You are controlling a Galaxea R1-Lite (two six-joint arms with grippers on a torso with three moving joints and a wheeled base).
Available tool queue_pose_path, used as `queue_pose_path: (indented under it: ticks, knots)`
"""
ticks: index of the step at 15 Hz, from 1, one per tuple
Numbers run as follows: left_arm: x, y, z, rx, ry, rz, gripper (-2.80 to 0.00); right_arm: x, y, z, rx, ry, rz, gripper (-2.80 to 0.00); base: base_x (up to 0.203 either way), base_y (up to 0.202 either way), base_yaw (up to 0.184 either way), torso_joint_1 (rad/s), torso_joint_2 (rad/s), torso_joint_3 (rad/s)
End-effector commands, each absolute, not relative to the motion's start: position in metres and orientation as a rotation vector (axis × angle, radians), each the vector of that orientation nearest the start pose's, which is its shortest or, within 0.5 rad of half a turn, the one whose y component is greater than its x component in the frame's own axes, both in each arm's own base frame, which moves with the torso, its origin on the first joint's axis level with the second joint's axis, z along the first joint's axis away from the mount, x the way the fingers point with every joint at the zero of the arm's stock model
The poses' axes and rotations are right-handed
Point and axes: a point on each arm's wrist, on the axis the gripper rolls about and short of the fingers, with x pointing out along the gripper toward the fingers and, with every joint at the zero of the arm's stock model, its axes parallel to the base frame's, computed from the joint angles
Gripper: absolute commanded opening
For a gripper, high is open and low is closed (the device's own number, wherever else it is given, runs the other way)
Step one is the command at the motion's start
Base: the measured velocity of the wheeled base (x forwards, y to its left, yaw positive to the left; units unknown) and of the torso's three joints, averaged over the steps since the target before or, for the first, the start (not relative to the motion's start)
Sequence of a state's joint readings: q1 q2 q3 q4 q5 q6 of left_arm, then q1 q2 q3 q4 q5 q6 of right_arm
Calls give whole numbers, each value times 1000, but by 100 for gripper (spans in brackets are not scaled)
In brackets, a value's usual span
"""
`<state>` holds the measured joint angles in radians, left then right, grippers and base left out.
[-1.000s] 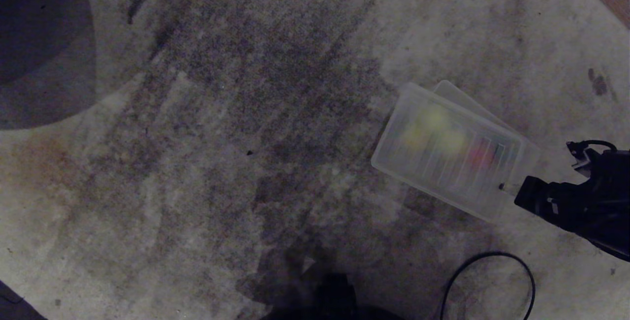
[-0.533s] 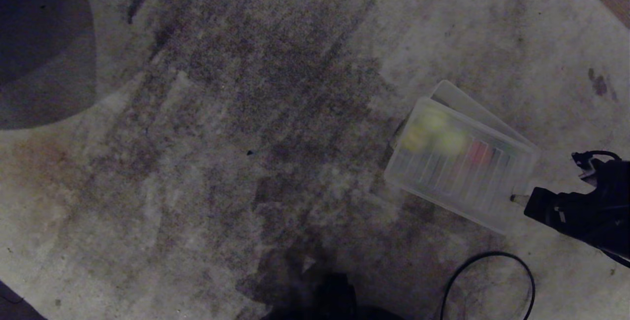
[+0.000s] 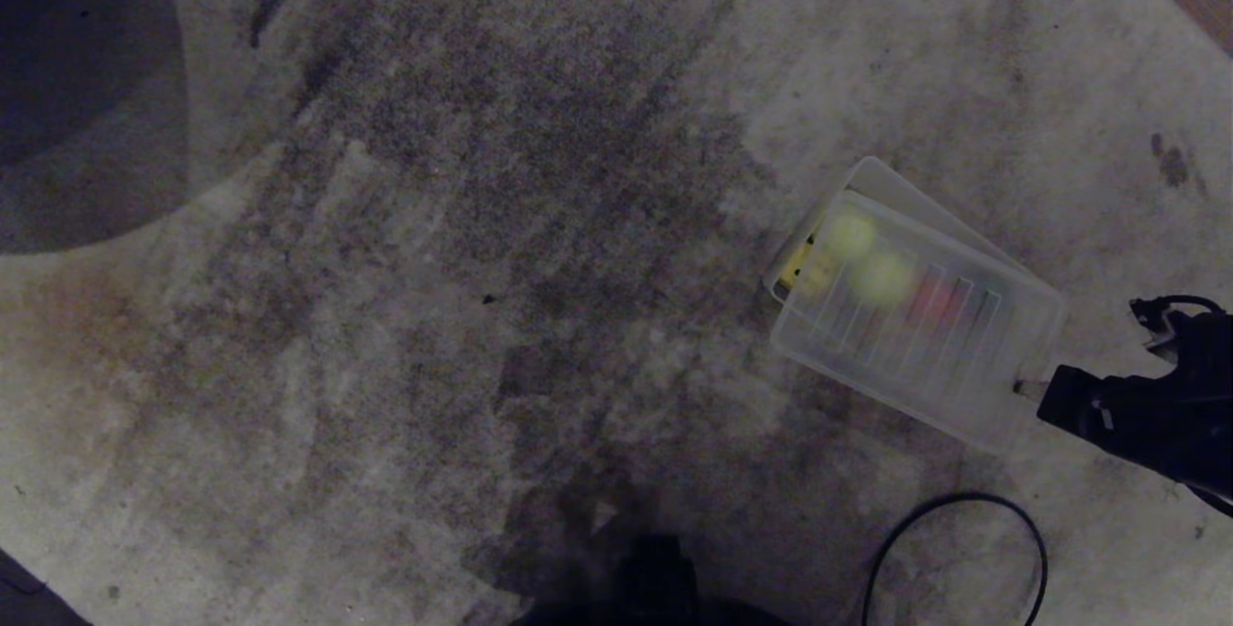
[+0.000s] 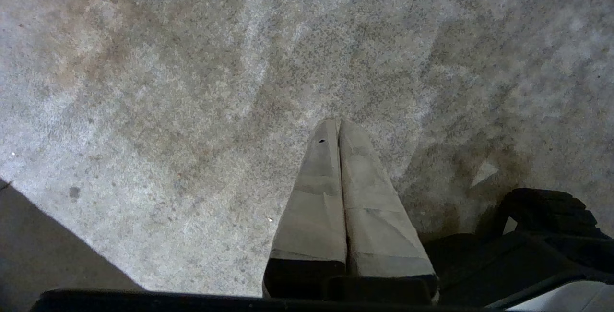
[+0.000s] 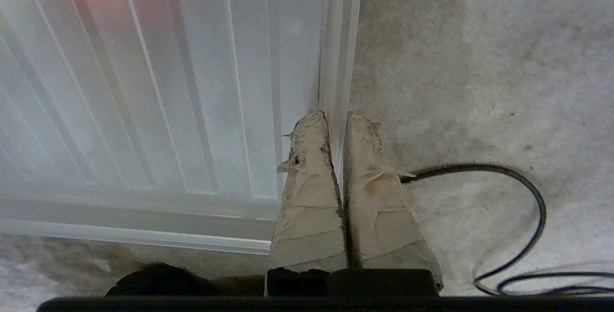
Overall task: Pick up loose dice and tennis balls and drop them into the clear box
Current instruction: Close the lid
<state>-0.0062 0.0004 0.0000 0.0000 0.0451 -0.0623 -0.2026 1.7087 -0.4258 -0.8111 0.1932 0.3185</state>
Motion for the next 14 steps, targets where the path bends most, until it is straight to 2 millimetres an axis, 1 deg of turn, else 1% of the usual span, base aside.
queue_pose_path:
  ticks: [1, 7, 14]
  knots:
    - [-23, 1, 75, -63, 2, 40, -280, 252, -48, 105, 410, 453, -81, -280, 0, 0, 0, 0, 0, 0]
    - [-23, 1, 75, -63, 2, 40, -280, 257, -49, 101, 413, 464, -80, -280, 0, 0, 0, 0, 0, 0]
    - [-23, 1, 75, -63, 2, 40, -280, 263, -50, 101, 420, 462, -56, -280, 0, 0, 0, 0, 0, 0]
